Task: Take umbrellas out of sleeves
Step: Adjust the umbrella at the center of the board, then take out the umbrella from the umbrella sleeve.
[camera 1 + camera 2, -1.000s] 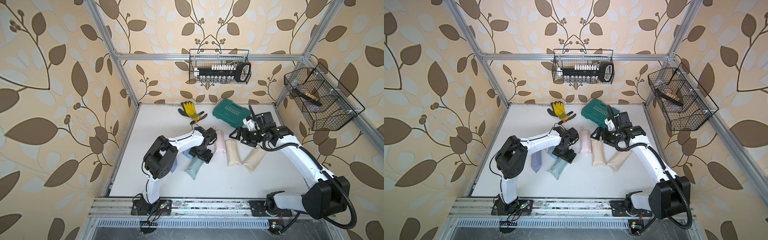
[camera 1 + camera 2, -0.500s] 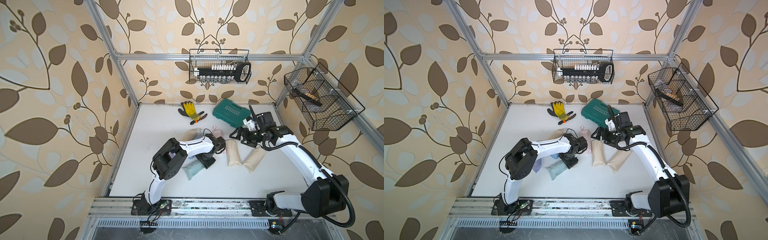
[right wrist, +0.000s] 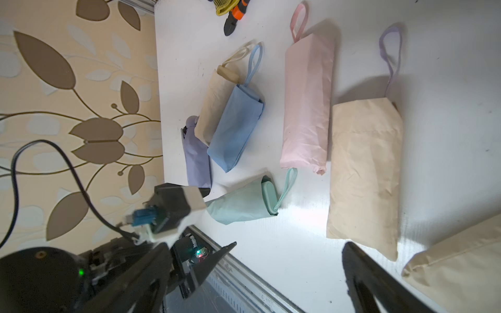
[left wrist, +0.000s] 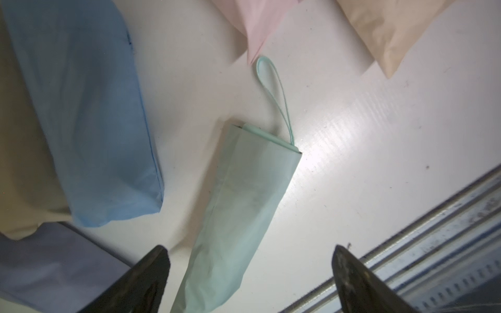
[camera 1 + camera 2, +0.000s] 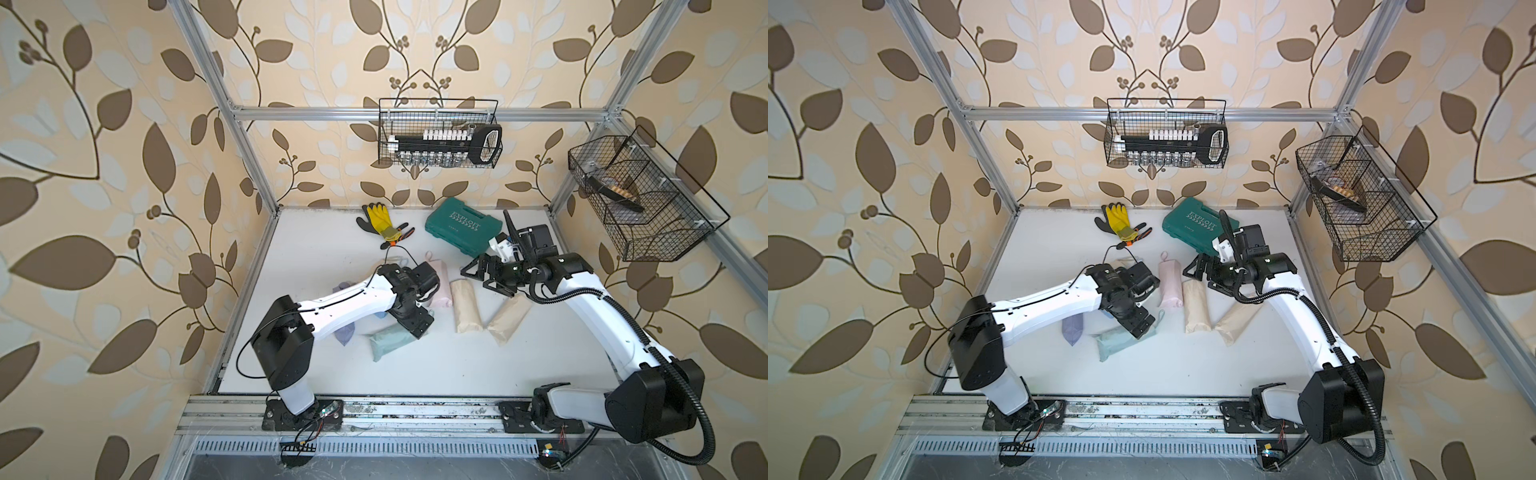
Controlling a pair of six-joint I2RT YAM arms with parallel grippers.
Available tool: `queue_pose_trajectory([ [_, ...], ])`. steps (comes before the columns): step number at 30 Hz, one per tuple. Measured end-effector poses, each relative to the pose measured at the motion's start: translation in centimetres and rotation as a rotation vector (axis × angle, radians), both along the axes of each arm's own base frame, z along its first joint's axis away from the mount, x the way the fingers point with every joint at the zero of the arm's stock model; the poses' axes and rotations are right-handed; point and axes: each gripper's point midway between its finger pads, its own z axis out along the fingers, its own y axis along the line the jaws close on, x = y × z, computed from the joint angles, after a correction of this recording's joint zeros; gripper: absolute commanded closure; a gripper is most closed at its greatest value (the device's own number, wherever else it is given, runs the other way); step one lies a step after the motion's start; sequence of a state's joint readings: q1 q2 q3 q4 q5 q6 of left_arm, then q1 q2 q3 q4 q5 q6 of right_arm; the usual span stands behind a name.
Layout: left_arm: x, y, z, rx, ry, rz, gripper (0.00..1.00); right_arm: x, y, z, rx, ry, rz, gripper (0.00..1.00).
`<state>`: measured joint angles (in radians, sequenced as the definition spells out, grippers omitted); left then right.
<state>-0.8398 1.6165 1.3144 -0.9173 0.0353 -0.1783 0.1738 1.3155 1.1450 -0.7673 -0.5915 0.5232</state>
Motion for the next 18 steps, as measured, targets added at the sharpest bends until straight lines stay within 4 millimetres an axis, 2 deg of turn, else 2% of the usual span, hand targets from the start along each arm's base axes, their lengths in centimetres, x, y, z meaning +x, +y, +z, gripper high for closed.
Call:
queue_pose_trajectory([
  [4, -0.5, 3.4, 1.5, -0.138, 0.055, 0.225, 0.05, -0.6, 1.5, -1.7, 0.040, 0.065, 0.053, 0.02],
  [7, -2.1, 5.2, 1.1, -0.201, 0.110, 0.346, 0.06, -1.7, 3.1, -3.4, 0.047, 0.132, 0.109, 0.05],
  [11, -4.9, 6.3, -1.4, -0.218, 0.210, 0.432, 0.07, -3.4, 4.7, -5.6, 0.042, 0.230, 0.162, 0.12],
  [14, -6.3, 7.2, -3.5, -0.226, 0.270, 0.508, 0.09, -4.5, 5.7, -7.0, 0.034, 0.288, 0.194, 0.14],
  [18, -6.6, 8.3, -4.8, -0.269, 0.293, 0.602, 0.12, -5.6, 7.1, -7.9, 0.027, 0.323, 0.240, 0.15],
])
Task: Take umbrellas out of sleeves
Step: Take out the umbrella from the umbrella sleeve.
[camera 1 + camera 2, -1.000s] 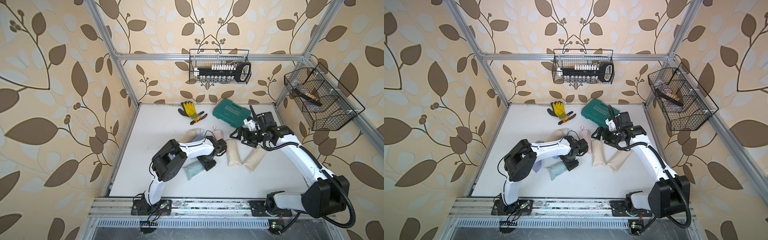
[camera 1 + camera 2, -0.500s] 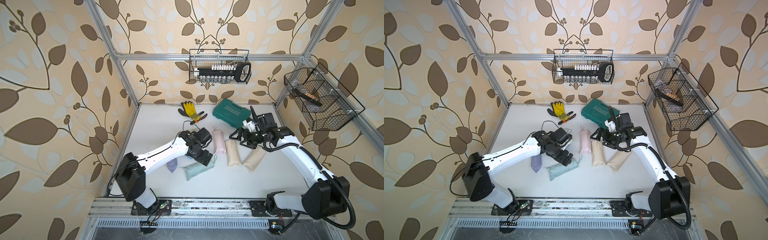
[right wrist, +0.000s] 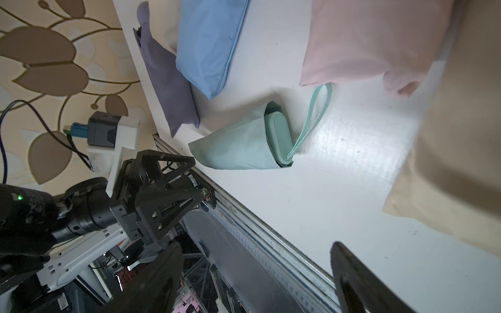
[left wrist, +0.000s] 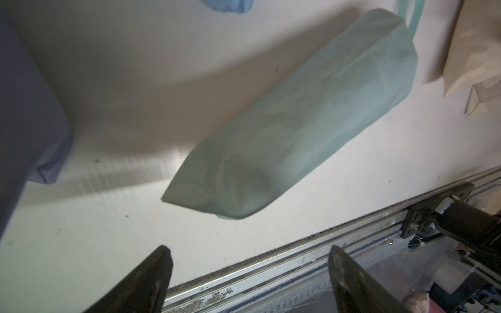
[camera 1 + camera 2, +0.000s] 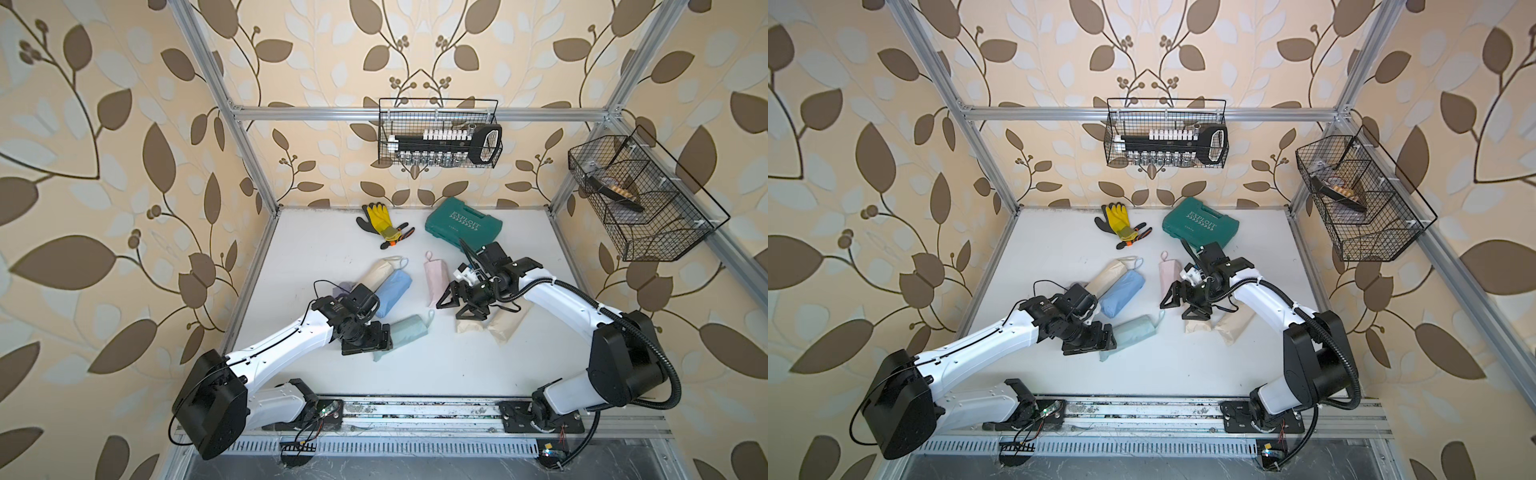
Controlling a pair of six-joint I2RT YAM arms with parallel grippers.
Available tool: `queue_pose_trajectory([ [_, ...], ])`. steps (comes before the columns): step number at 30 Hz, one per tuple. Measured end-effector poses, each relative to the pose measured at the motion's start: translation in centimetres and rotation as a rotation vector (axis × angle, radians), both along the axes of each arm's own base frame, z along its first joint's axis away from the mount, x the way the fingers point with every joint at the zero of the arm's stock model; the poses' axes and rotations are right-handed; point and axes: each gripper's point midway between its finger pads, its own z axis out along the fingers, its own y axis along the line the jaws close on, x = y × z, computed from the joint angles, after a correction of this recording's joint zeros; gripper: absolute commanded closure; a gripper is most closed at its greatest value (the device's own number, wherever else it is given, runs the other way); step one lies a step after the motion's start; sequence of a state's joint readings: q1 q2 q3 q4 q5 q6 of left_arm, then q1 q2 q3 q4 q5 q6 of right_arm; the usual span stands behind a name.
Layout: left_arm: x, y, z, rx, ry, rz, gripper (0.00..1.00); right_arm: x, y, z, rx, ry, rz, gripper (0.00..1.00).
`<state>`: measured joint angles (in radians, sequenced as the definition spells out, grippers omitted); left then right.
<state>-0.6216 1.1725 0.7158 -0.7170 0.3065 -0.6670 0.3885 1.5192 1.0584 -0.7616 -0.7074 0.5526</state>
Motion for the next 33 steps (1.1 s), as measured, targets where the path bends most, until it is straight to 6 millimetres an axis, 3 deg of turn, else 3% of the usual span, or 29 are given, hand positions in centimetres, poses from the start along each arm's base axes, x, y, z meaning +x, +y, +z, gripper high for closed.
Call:
queue_pose_trajectory([
  [6, 1.3, 0.4, -1.0, -0.080, -0.014, 0.100, 0.19, -0.3, 1.2, -0.9, 0.003, 0.017, 0.027, 0.20],
  [9, 2.2, -0.1, -0.9, -0.112, -0.034, 0.107, 0.29, -0.3, 1.2, -1.5, 0.000, 0.029, 0.024, 0.24],
  [17, 3.4, -0.4, -2.0, -0.137, -0.006, 0.122, 0.58, 0.0, 1.3, -3.5, -0.016, 0.071, 0.023, 0.24],
  [24, 5.4, 0.6, -1.7, -0.163, -0.020, 0.152, 0.95, 0.3, 1.5, -4.0, -0.016, 0.074, 0.023, 0.24],
  [27, 6.3, 0.6, -2.0, -0.158, -0.013, 0.136, 1.00, 0.3, 1.5, -4.6, -0.022, 0.089, 0.021, 0.25],
  [33, 7.2, 0.3, -2.1, -0.152, -0.011, 0.100, 1.00, 0.3, 1.5, -5.4, -0.030, 0.109, 0.018, 0.25],
])
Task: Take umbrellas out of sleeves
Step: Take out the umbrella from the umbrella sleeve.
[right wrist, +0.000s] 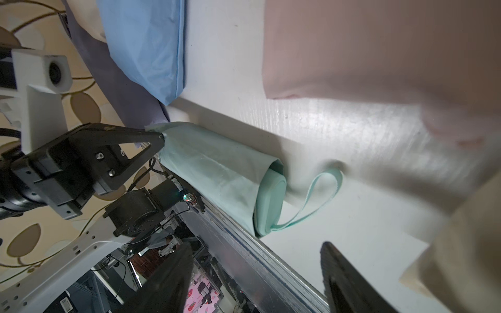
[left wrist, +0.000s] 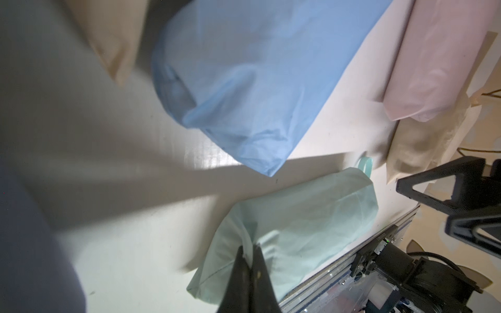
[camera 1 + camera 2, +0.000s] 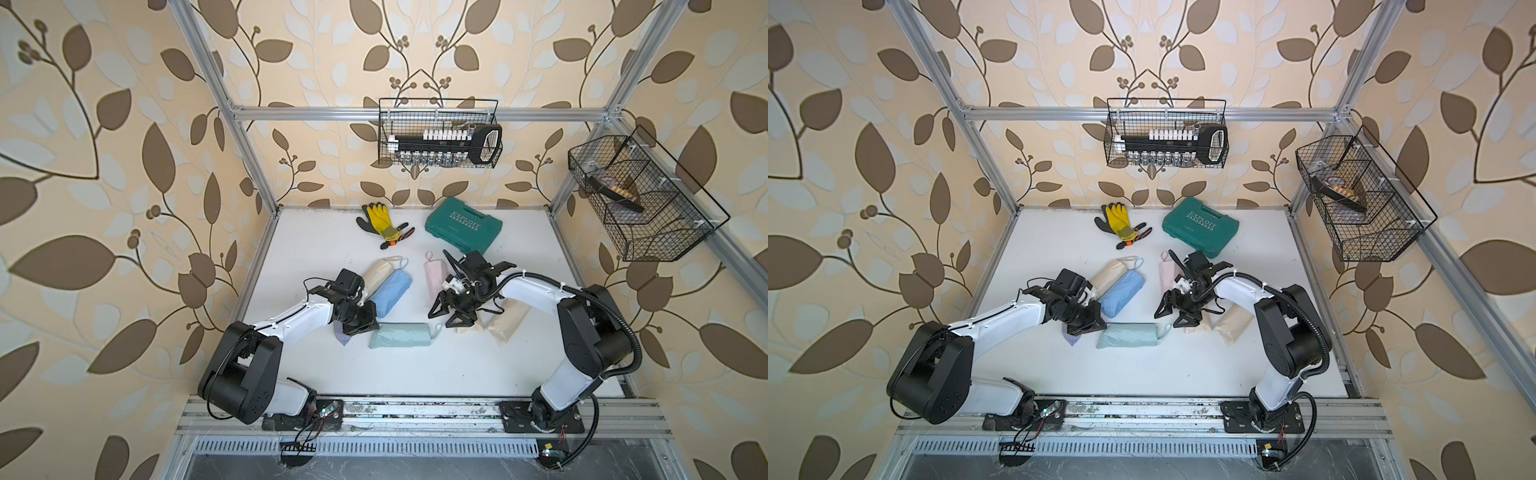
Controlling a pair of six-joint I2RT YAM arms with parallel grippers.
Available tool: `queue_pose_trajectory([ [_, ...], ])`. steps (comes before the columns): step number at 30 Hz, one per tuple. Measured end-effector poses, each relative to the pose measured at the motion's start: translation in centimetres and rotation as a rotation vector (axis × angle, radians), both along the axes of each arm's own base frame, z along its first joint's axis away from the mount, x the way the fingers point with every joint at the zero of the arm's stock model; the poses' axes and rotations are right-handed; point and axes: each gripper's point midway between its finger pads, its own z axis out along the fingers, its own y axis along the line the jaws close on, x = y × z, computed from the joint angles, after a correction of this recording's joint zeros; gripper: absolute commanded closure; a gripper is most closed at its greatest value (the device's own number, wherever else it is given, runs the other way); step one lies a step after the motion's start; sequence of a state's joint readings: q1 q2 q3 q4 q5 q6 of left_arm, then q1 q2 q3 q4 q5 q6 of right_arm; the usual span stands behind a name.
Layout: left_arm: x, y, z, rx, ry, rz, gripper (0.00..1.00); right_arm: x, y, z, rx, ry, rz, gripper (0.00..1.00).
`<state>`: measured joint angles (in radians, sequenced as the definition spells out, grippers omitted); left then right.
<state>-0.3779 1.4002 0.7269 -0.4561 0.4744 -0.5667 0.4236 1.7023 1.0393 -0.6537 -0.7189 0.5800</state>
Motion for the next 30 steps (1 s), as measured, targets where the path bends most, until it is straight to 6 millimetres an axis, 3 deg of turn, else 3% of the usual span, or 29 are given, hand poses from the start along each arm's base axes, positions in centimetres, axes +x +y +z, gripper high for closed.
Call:
queue_pose_trajectory([
  [5, -0.1, 0.0, -0.1, -0.004, -0.002, -0.019, 1.00, -0.2, 0.0, -0.2, 0.007, 0.003, 0.001, 0.26],
  [17, 0.2, 0.1, -1.3, 0.007, 0.048, -0.025, 1.00, -3.1, -0.3, -3.0, 0.041, 0.124, -0.051, 0.31],
  [27, 0.1, 0.2, -1.3, 0.008, 0.051, -0.025, 1.00, -2.0, 0.4, -2.6, 0.085, 0.105, -0.083, 0.37],
  [30, 0.1, 0.1, -1.3, 0.008, 0.050, -0.025, 1.00, -1.5, 0.3, -2.5, 0.090, 0.101, -0.100, 0.42],
])
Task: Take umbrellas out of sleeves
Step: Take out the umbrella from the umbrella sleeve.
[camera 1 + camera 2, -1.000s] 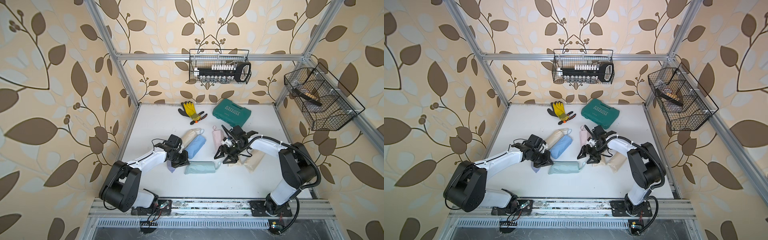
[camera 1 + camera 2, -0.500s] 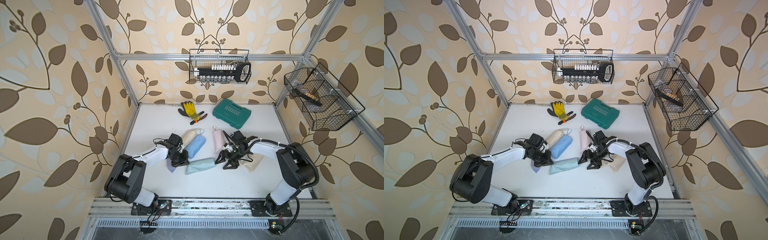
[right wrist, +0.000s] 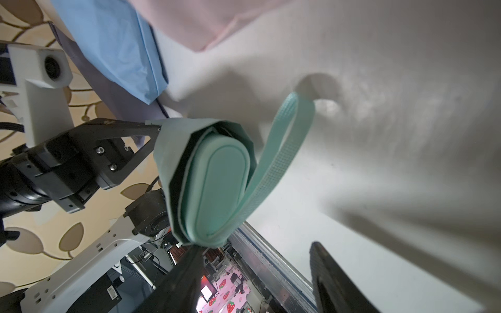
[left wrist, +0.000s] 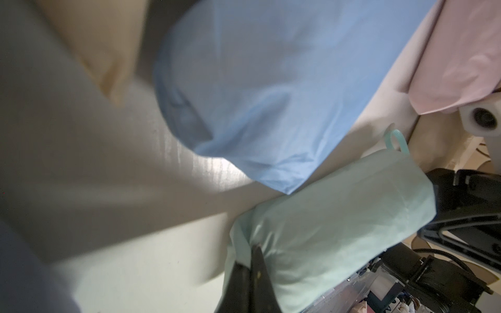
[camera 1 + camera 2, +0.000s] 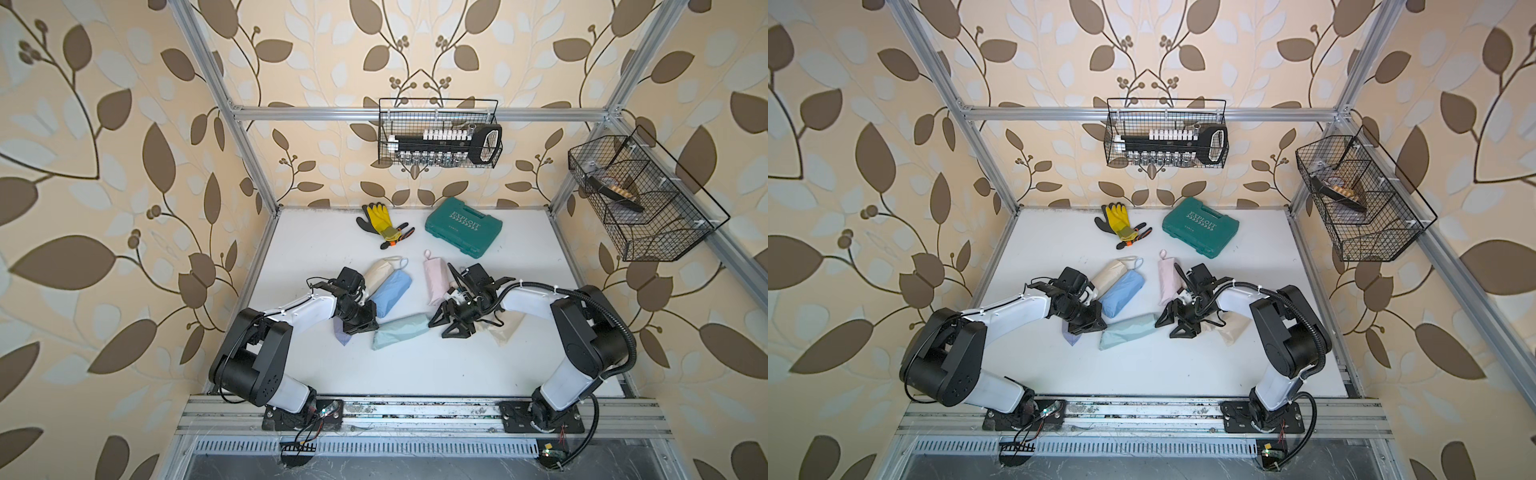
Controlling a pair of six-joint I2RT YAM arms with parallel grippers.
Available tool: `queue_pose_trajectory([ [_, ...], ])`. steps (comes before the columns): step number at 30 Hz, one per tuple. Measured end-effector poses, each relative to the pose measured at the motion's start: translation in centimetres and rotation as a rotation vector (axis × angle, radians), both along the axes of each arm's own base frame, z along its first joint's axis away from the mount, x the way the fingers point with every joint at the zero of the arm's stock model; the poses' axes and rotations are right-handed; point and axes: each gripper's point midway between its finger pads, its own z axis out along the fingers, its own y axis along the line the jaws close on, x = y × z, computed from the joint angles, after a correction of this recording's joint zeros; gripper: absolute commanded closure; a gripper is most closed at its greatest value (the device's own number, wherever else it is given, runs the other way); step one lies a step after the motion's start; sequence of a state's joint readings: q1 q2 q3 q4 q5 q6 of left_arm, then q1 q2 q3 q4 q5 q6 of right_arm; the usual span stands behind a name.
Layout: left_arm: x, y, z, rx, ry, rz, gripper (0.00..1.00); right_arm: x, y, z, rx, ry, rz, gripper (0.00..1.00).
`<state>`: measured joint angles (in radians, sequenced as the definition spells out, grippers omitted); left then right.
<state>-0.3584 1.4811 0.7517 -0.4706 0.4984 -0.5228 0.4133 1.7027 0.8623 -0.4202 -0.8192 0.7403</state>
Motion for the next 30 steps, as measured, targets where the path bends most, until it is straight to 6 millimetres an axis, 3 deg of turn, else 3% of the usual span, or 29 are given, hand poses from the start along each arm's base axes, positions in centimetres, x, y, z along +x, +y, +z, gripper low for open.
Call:
queue_pose_trajectory([
  [5, -0.1, 0.0, 0.0, 0.001, 0.002, 0.000, 1.00, 1.1, -0.1, 0.4, 0.009, -0.024, -0.035, 0.49],
  [15, -0.1, 0.0, 0.0, 0.001, 0.002, -0.001, 1.00, 2.8, 0.5, 1.1, 0.038, -0.060, -0.073, 0.52],
  [22, -0.1, 0.0, 0.0, 0.002, -0.005, -0.012, 1.00, 3.1, 0.8, 0.3, 0.029, -0.046, -0.084, 0.57],
  [30, -0.1, 0.0, 0.0, 0.000, -0.010, -0.020, 1.00, 3.3, 1.3, -0.1, 0.010, -0.039, -0.108, 0.72],
])
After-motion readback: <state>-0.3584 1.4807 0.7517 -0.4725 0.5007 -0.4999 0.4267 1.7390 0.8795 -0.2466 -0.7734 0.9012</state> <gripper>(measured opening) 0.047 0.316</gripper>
